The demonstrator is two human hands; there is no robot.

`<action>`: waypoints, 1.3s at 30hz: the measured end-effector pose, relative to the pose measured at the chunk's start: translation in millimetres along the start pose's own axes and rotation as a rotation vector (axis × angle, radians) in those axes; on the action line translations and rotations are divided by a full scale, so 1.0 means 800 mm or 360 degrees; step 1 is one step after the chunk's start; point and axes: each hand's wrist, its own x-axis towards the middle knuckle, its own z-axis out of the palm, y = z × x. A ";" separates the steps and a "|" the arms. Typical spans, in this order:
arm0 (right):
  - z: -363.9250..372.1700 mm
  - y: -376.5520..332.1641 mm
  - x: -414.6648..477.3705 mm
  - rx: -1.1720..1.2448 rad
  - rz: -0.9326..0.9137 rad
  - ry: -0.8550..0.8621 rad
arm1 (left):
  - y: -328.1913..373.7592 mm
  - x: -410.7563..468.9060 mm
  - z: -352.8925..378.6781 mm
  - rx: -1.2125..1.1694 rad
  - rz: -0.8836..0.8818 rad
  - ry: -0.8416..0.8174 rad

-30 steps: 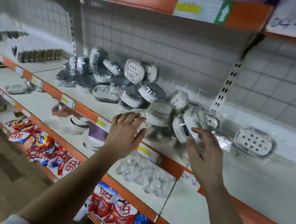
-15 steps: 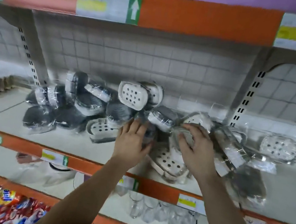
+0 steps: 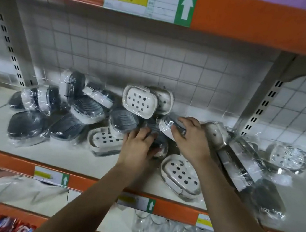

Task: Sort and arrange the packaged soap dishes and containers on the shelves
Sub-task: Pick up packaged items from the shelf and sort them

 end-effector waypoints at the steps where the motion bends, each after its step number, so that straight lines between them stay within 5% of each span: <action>1: 0.005 -0.002 0.005 -0.0032 0.0006 -0.0022 | -0.003 0.001 -0.003 -0.0009 0.0009 -0.0006; 8: 0.029 -0.004 0.035 -0.0281 0.0118 -0.0244 | -0.015 -0.008 -0.018 -0.0081 0.0122 0.0038; 21: 0.010 -0.020 0.023 -0.0082 0.0143 0.0017 | -0.013 -0.013 -0.010 -0.0126 0.0032 -0.0053; 28: -0.016 -0.033 -0.033 0.0048 -0.0117 0.0173 | -0.016 -0.003 -0.013 -0.0133 0.0097 -0.0071; 39: -0.045 0.004 -0.135 0.0144 -0.0334 0.0639 | 0.008 -0.074 -0.054 -0.0379 0.0116 0.0364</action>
